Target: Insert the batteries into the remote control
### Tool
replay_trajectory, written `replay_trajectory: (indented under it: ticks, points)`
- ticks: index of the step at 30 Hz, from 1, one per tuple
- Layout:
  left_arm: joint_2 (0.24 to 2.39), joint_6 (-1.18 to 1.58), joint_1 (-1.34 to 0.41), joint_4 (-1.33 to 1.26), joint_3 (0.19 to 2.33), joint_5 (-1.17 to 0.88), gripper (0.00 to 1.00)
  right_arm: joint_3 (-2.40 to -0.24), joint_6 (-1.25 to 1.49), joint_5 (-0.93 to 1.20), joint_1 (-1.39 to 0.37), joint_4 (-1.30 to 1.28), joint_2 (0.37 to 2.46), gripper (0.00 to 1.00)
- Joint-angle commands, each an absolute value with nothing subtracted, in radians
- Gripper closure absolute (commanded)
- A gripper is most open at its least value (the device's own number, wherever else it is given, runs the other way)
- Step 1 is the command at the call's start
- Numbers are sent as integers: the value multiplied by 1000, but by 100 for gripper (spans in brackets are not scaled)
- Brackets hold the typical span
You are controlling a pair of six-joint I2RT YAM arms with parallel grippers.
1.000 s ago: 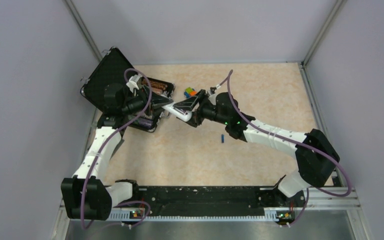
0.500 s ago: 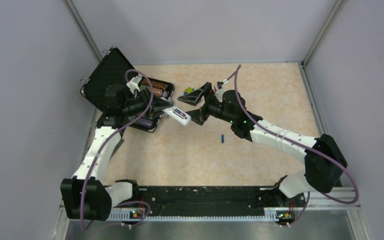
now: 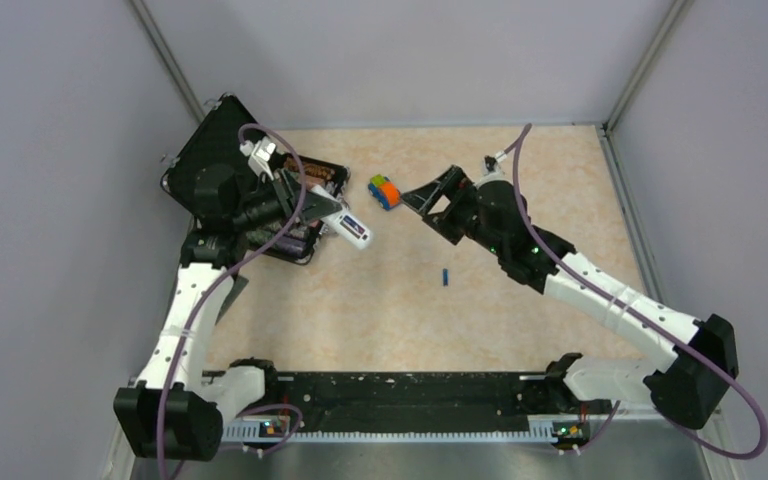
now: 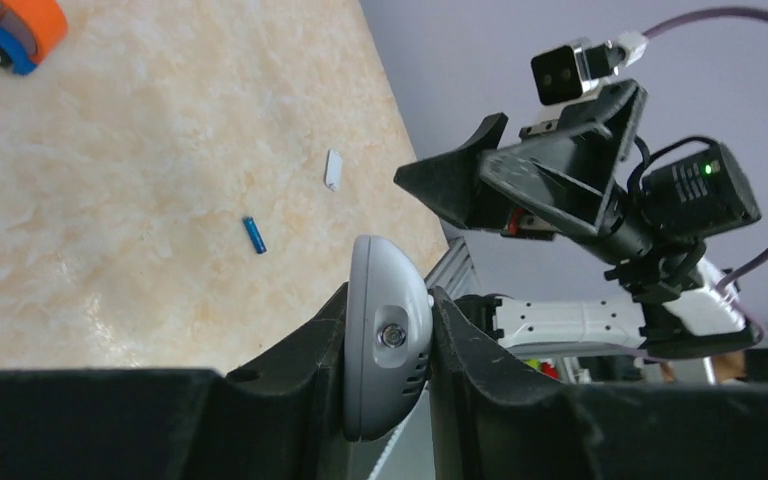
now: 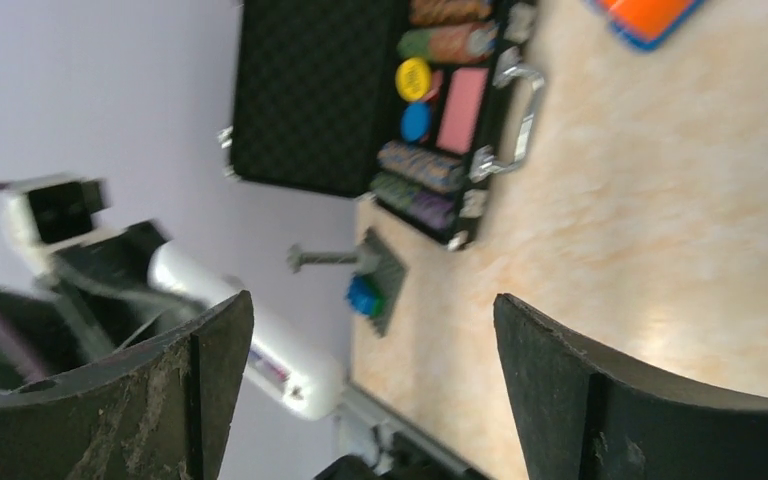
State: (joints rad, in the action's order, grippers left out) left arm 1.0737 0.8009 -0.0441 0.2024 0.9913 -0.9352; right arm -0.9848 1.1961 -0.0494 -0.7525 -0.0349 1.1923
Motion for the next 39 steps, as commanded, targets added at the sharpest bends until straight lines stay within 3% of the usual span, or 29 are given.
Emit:
replay_trajectory:
  ticks: [1, 9, 12, 15, 18, 32, 39]
  points:
    - [1008, 667, -43, 134, 1022, -981, 100, -1091, 930, -263, -741, -287, 1180, 13]
    - [928, 603, -43, 90, 985, -974, 100, -1166, 705, -402, -740, -525, 1305, 18]
    - [911, 615, -43, 68, 968, -971, 100, -1173, 680, -399, -739, -572, 1386, 31]
    - [890, 618, -43, 61, 959, -955, 100, -1170, 663, -383, -741, -588, 1460, 50]
    - [869, 621, -43, 61, 949, -936, 100, -1163, 638, -378, -739, -586, 1520, 60]
    - [850, 635, -43, 60, 933, -923, 100, -1163, 598, -299, -740, -597, 1737, 58]
    - [859, 632, -43, 59, 932, -932, 100, -1154, 644, -296, -736, -597, 1776, 61]
